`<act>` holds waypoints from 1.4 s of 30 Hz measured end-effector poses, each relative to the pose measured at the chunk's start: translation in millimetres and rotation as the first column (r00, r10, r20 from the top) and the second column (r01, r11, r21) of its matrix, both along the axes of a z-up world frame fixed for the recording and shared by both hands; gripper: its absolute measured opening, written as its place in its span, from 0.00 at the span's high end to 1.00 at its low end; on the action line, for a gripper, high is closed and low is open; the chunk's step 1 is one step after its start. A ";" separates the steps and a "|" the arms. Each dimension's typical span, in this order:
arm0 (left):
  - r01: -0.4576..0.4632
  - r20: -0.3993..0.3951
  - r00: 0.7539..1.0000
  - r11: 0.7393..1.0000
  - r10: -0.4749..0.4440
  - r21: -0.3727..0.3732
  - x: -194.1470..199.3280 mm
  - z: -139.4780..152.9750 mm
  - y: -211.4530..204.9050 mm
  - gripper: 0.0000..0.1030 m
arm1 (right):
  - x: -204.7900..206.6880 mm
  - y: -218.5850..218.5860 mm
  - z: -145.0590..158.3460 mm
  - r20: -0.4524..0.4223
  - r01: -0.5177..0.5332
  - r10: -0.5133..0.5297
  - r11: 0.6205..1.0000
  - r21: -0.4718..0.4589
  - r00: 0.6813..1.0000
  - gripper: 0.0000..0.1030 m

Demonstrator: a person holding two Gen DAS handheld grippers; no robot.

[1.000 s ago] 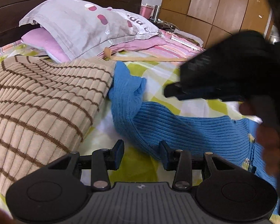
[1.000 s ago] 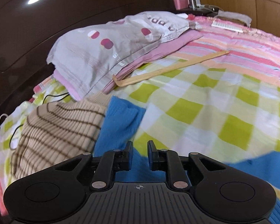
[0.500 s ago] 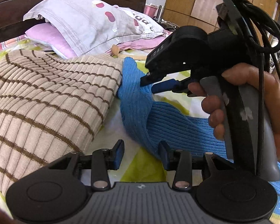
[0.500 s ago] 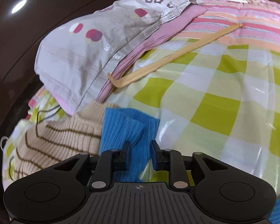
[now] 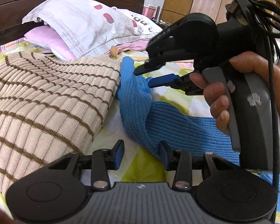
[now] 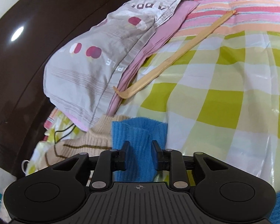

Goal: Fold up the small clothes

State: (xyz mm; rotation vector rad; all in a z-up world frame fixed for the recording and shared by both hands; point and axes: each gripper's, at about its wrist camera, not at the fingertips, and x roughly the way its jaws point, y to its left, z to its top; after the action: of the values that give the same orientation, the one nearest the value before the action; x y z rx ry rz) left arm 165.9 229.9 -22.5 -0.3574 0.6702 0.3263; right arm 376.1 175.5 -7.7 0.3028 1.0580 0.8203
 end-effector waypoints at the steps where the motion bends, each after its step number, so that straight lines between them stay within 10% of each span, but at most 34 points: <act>1: 0.000 0.000 1.000 1.000 0.000 0.001 0.1 -0.1 -0.2 0.55 | -0.1 1.7 -0.6 0.001 0.000 0.000 1.000 -0.006 1.000 0.69; 10: -0.011 0.004 1.000 1.000 0.011 -0.017 -1.0 0.5 4.1 0.56 | 0.1 23.1 -10.7 0.002 -0.059 0.059 0.996 -0.073 0.998 0.69; 14: -0.005 0.004 1.000 1.000 0.005 -0.001 -1.5 1.5 2.5 0.55 | 1.5 21.3 -6.4 0.015 -0.057 0.059 0.996 -0.073 0.998 0.97; 21: -0.004 0.010 1.000 1.000 0.004 0.001 -1.4 1.9 0.7 0.55 | -3.4 -2.2 22.6 0.088 -0.026 0.028 1.000 -0.017 0.996 0.97; 42: 0.199 0.116 0.972 0.977 -0.206 0.071 -3.0 18.1 -48.3 0.55 | -56.7 -216.7 111.1 0.223 0.249 -0.274 0.959 0.132 0.935 0.97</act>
State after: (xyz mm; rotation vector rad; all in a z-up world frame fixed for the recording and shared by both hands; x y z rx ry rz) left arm 162.9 181.5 -4.4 -0.2480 0.5697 0.1277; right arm 319.4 -41.2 103.4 0.4109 0.7314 0.6514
